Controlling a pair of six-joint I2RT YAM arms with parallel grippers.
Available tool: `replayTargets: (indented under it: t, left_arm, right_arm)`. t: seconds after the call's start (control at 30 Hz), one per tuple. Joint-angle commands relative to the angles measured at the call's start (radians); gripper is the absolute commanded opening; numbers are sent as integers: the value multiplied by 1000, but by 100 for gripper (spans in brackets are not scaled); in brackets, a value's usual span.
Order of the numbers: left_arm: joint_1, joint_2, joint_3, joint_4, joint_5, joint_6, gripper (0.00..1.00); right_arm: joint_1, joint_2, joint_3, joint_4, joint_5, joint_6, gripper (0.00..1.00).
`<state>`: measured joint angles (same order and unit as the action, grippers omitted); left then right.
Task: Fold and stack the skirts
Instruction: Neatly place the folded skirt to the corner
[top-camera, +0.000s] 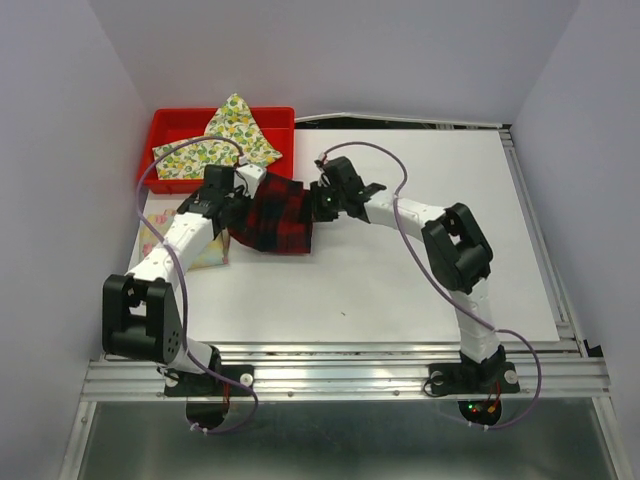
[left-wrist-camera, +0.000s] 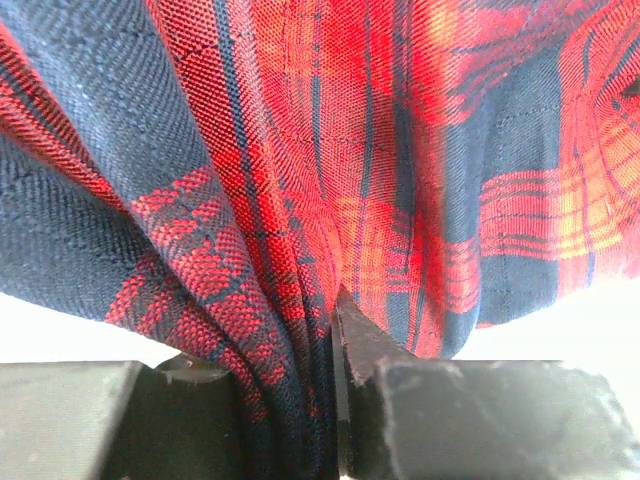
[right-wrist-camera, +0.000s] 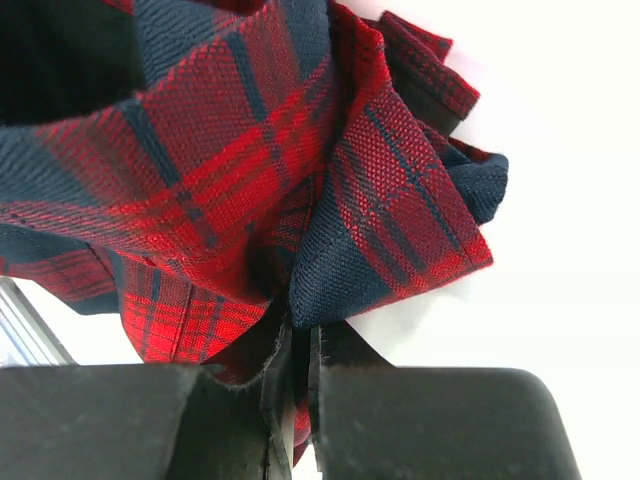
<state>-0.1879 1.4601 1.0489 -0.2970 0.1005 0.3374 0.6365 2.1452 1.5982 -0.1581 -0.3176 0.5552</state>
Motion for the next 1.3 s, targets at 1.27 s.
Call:
replayTargets:
  t: [1.27]
  left_arm:
    - [694, 3, -155, 199, 61, 311, 12]
  right_arm:
    - [293, 464, 662, 213, 149, -90, 8]
